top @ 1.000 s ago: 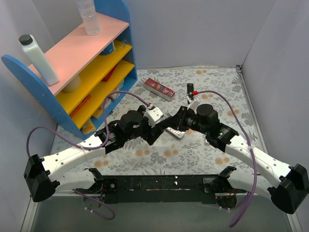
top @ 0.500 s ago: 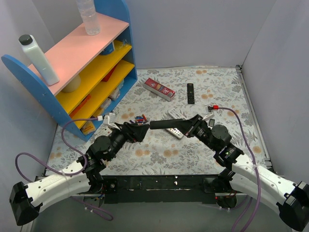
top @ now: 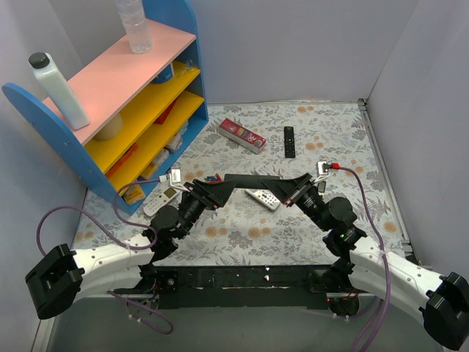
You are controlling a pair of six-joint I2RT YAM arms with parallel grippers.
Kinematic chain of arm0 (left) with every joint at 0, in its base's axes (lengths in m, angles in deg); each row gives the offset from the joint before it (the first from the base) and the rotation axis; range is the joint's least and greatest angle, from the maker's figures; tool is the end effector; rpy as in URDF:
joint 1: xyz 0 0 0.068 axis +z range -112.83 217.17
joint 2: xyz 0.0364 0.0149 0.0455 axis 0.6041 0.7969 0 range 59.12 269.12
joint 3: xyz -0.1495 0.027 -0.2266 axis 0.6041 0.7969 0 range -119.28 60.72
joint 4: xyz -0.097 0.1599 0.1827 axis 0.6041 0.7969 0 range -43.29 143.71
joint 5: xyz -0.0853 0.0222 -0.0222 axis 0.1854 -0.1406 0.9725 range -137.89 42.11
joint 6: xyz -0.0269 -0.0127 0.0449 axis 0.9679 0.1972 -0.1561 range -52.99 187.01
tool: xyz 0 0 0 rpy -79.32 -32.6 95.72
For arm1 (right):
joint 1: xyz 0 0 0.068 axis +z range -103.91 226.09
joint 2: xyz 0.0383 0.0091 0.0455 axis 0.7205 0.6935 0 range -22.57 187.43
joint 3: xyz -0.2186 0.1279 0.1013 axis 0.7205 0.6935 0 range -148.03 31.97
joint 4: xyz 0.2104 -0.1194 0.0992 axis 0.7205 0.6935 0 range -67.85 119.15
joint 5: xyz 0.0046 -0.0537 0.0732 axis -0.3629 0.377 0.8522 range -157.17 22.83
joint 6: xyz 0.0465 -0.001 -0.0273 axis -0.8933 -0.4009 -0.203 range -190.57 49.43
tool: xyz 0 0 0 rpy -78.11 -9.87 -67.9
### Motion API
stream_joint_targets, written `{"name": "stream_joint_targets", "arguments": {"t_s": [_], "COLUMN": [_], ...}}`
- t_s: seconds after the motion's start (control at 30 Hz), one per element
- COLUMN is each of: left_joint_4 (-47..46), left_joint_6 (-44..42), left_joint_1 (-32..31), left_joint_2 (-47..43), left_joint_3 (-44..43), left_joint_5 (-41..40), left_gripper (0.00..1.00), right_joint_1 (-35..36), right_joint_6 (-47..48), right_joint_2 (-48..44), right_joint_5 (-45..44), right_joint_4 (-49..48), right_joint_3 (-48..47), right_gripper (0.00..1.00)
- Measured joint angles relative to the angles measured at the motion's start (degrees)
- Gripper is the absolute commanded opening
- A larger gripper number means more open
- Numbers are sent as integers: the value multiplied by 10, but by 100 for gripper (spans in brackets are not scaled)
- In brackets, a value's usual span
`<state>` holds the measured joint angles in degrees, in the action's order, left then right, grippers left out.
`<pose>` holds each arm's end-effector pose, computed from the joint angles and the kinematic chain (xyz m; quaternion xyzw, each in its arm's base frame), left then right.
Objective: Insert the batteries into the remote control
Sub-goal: Adjust the remote control.
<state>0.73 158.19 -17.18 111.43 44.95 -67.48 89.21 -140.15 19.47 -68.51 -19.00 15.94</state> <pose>0.1246 -0.1532 0.2423 -0.3245 0.5635 -0.6854 0.3278 0.1293 0.1198 0.2653 0.1481 0.5895 0.6570 0.4459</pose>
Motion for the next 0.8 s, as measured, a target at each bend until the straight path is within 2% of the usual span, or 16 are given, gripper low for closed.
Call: {"name": "stream_joint_targets", "arguments": {"t_s": [0.3, 0.43, 0.47, 0.57, 0.8], "left_joint_4": [-141, -176, -185, -206, -253], "left_joint_6": [12, 10, 7, 2, -4], "left_joint_1": [-14, -24, -26, -30, -33], "left_joint_2": [100, 126, 130, 137, 138], "left_joint_3": [-4, -10, -10, -11, -3], "left_joint_5": [10, 10, 10, 10, 2], "left_gripper": [97, 82, 74, 61, 40], "right_joint_1": [2, 6, 7, 8, 14], "right_joint_6": [-37, -42, -42, -42, -53], "right_joint_2": [42, 58, 61, 67, 84], "right_joint_5": [1, 2, 2, 2, 2], "right_joint_4": [-57, -77, -83, -92, -130], "right_joint_3": [0, 0, 0, 1, 14], "right_gripper": [1, 1, 1, 3, 8]}}
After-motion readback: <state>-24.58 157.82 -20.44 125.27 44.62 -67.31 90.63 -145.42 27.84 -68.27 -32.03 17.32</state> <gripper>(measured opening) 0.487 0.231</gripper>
